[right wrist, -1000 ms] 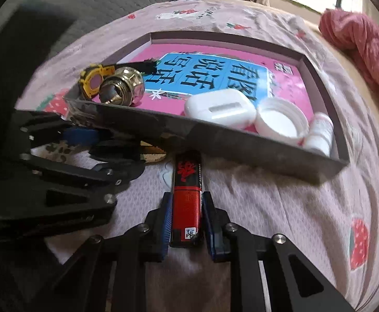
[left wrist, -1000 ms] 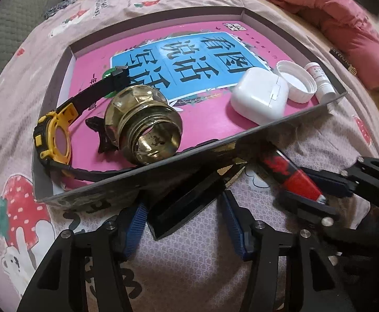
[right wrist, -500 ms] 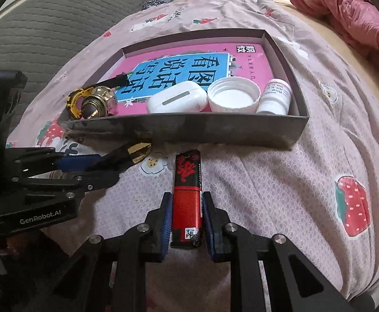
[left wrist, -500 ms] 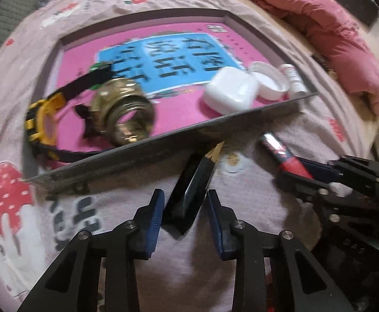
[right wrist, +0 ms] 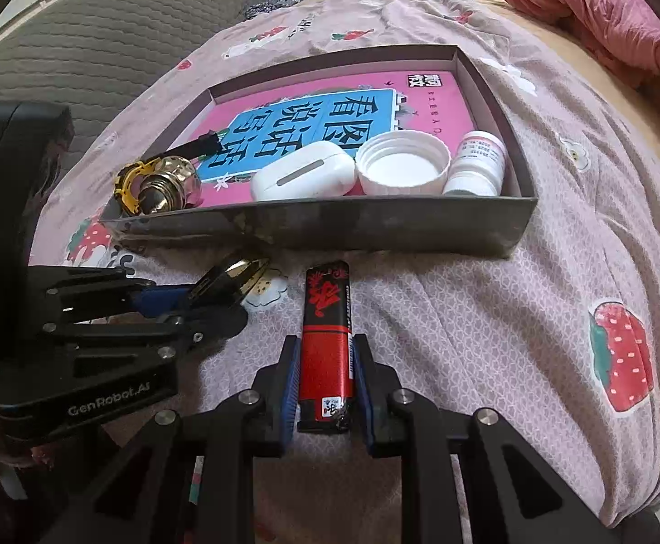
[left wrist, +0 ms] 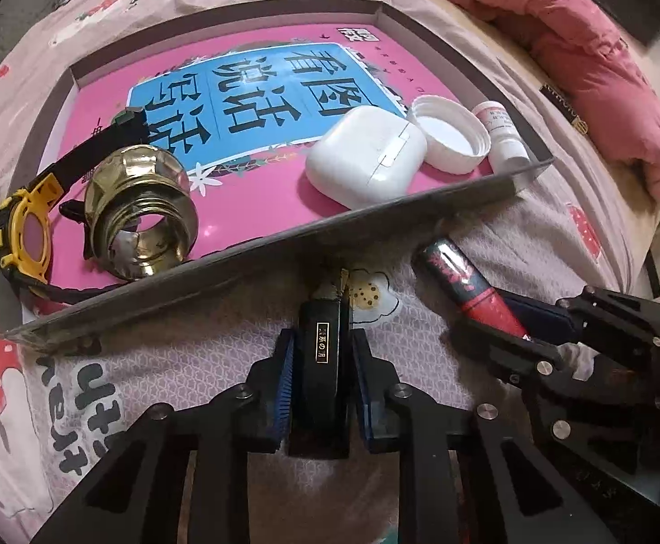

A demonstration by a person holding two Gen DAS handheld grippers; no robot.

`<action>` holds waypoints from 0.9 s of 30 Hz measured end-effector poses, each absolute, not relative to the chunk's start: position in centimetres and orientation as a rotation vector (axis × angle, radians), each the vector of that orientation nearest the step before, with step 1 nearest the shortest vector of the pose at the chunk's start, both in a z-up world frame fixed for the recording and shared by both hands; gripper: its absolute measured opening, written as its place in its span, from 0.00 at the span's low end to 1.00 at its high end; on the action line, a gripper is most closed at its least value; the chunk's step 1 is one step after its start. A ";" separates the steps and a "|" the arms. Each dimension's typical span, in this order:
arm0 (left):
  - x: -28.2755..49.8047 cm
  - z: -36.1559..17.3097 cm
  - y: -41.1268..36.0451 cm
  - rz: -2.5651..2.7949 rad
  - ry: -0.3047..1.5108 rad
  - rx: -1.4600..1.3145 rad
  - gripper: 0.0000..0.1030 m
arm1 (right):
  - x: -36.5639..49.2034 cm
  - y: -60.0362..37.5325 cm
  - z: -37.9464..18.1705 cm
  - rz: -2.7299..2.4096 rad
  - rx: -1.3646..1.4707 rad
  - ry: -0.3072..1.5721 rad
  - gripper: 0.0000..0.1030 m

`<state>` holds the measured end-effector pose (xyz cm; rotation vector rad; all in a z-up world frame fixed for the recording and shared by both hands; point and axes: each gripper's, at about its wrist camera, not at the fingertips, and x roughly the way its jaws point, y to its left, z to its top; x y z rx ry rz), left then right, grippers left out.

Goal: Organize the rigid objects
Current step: 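Lift and carry black tube with left tool while right carries red tube over tray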

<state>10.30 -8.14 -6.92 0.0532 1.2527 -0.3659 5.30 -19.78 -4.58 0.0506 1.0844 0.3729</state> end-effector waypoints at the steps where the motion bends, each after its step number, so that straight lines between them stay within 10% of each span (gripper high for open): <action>1: 10.1 -6.8 -8.1 -0.364 1.244 0.059 0.22 | 5.2 -19.6 -4.5 0.379 0.047 1.076 0.22; 27: 7.8 2.8 -5.2 -0.365 1.011 -0.090 0.21 | 4.9 -22.2 2.8 0.357 0.104 0.822 0.22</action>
